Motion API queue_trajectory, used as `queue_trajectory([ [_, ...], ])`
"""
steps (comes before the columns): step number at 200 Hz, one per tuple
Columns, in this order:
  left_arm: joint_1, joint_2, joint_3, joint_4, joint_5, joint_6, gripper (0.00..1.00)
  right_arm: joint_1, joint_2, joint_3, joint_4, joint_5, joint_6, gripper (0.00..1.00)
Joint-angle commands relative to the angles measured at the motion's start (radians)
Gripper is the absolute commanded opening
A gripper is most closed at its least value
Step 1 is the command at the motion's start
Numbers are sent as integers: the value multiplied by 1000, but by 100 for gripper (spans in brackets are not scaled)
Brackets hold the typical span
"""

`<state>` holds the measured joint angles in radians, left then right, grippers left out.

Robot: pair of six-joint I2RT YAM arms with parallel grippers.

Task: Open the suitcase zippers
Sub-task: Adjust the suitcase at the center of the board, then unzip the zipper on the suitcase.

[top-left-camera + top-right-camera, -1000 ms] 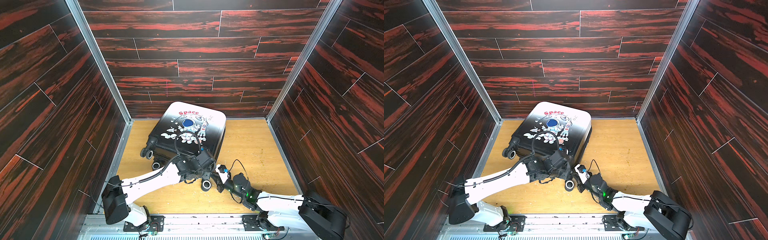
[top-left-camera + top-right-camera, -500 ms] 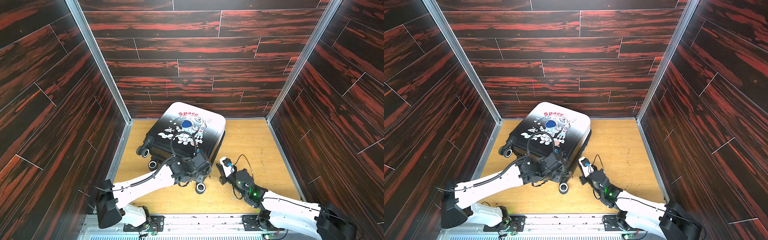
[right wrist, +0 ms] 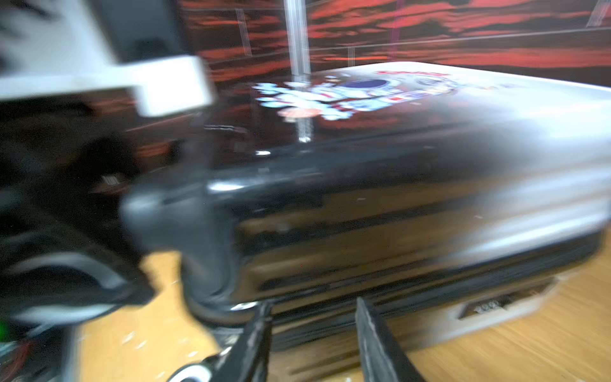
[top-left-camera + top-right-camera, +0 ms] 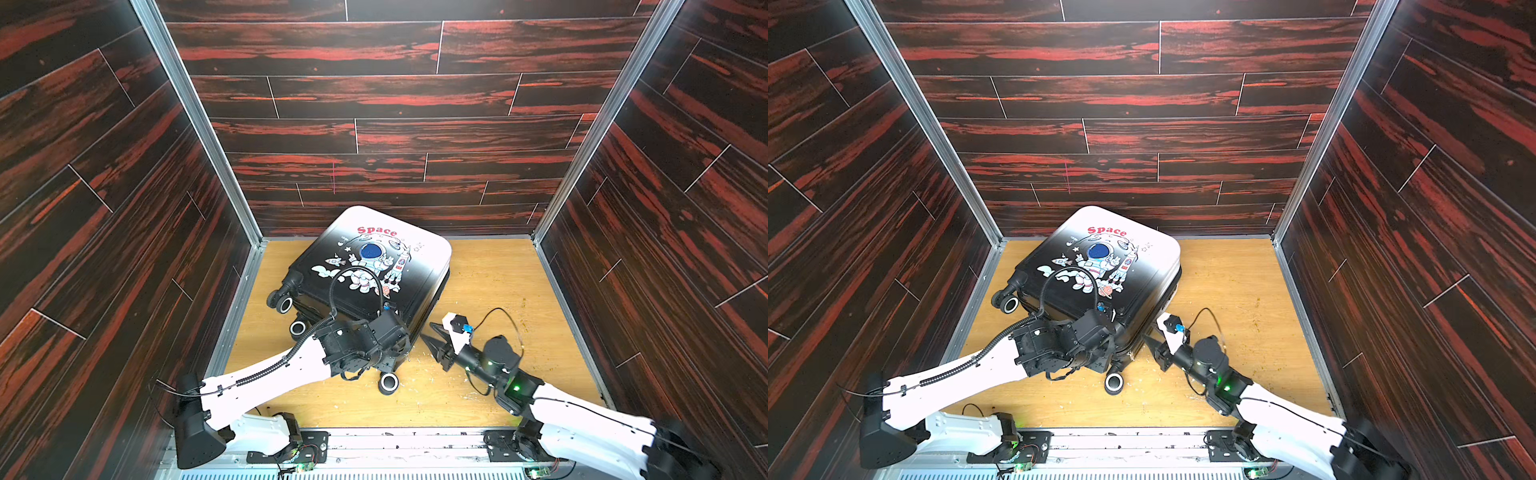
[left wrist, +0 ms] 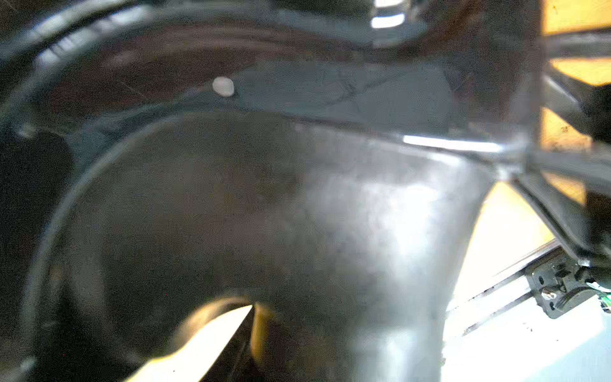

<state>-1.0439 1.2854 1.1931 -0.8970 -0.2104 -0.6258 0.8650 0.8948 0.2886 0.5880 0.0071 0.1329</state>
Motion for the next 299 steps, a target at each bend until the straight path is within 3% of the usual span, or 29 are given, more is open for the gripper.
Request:
queue_trajectory([
  [1,10,-87,78,-3,-89,-55,0,-19,-9,2,-120,-266,166,46],
  [37,10,-98,132,-20,-96,-49,0,-147,86,4,-49,-543,363,57],
  [51,10,-107,139,-26,-100,-46,0,-193,170,-2,65,-693,422,62],
  [55,10,-109,143,-28,-102,-47,0,-194,197,-2,100,-722,438,67],
  [95,12,-124,157,-33,-106,-48,0,-188,495,25,489,-860,596,72],
  [125,13,-124,161,-28,-100,-48,0,-168,624,55,658,-857,670,72],
  [178,13,-126,155,-11,-91,-55,0,-107,675,85,670,-732,625,70],
  [212,13,-132,149,-5,-89,-59,0,-107,687,72,697,-662,632,57],
  [258,13,-141,146,10,-79,-69,0,-92,753,76,757,-559,661,47],
  [299,13,-144,139,13,-80,-75,0,-53,777,115,744,-587,656,24],
])
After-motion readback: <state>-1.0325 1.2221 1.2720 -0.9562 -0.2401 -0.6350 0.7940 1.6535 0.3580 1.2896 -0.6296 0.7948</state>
